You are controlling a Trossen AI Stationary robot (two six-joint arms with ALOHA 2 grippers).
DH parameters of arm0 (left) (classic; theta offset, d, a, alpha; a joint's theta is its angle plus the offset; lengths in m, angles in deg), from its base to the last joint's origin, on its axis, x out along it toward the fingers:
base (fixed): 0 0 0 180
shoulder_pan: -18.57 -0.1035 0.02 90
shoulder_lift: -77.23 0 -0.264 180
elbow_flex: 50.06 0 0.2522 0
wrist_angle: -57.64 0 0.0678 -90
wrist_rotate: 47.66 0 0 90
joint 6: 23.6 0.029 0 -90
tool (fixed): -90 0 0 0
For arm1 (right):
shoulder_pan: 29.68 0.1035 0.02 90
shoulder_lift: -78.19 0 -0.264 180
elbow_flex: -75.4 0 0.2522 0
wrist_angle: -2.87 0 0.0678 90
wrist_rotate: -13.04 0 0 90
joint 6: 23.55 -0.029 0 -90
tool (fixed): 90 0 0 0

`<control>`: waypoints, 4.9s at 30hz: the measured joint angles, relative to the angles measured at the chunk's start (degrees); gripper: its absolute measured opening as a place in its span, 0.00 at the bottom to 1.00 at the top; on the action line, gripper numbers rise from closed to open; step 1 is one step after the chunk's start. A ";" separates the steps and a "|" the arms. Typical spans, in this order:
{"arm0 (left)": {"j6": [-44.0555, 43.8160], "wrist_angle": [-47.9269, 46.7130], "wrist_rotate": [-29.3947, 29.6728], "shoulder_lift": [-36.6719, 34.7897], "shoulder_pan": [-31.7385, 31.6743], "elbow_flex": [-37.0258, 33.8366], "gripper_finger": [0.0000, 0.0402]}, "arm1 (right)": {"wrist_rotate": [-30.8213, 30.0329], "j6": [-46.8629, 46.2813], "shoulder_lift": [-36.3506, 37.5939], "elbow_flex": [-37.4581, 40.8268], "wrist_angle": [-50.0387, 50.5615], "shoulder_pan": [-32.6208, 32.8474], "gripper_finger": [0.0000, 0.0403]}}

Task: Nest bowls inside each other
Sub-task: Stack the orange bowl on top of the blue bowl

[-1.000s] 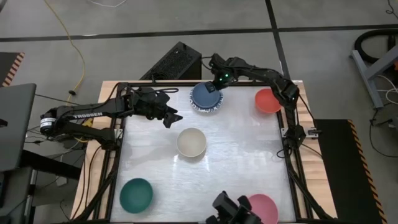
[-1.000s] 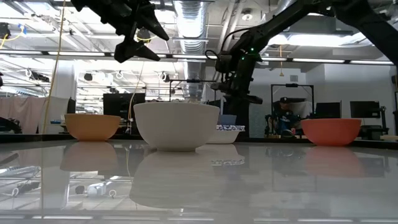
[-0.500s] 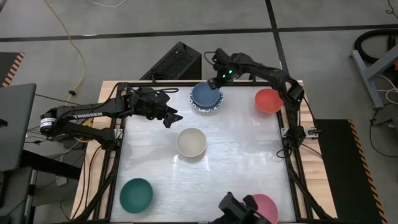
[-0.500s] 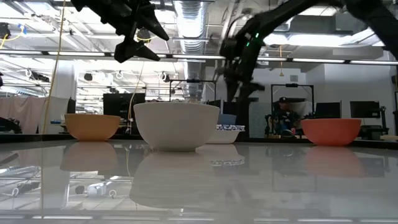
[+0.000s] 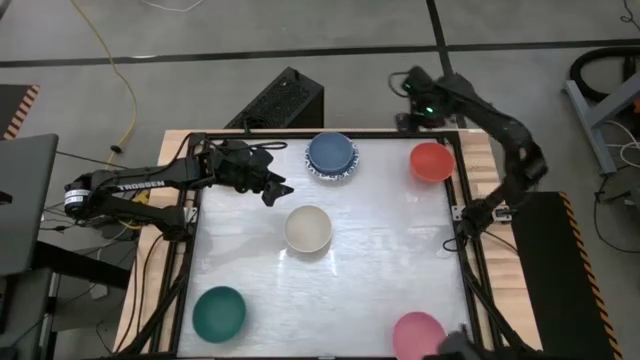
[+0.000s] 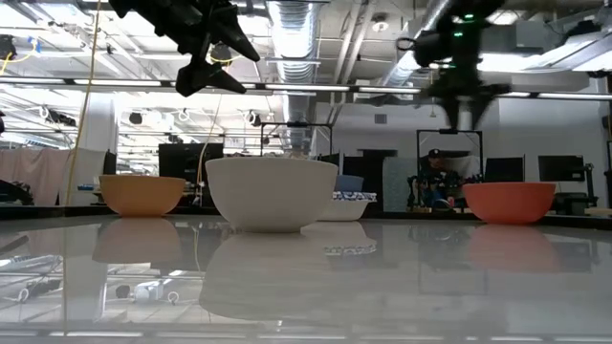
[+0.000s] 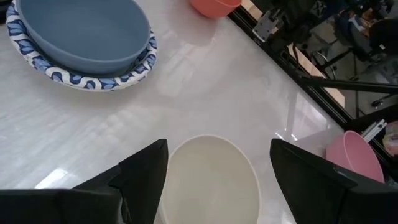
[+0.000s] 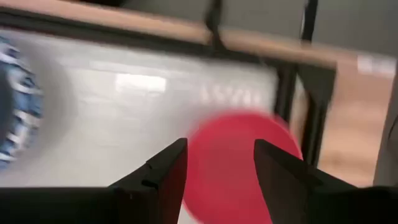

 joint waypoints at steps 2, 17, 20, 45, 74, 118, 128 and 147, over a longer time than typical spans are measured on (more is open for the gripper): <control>0.33 -0.03 -0.61 0.00 0.00 0.00 0.68 | 0.28 -2.68 4.00 5.58 0.08 -1.41 0.51; 0.40 -0.34 -0.92 0.00 0.00 0.00 0.68 | -0.67 -35.71 17.89 25.53 -3.85 3.20 0.51; 0.40 -0.34 -0.94 0.00 0.00 0.00 0.68 | -0.85 -44.34 19.78 28.61 -4.41 5.56 0.51; 2.76 -0.37 -3.87 0.00 0.00 0.00 0.68 | -3.87 -87.84 22.38 33.97 1.03 10.52 0.51; 4.29 -2.59 -3.81 0.00 0.00 0.00 0.68 | -4.34 -98.65 11.41 40.81 -13.27 13.39 0.10; 5.45 -2.83 -3.54 0.00 0.00 0.00 0.68 | -5.43 8.01 3.29 18.30 -9.27 10.94 0.53; 4.59 -2.92 -3.47 0.00 -0.02 0.00 0.68 | -5.43 9.50 -6.58 18.29 -12.33 8.51 0.64; 5.09 -4.36 -3.33 0.00 -0.02 0.00 0.68 | -3.93 6.36 -7.55 16.11 -7.77 9.84 0.04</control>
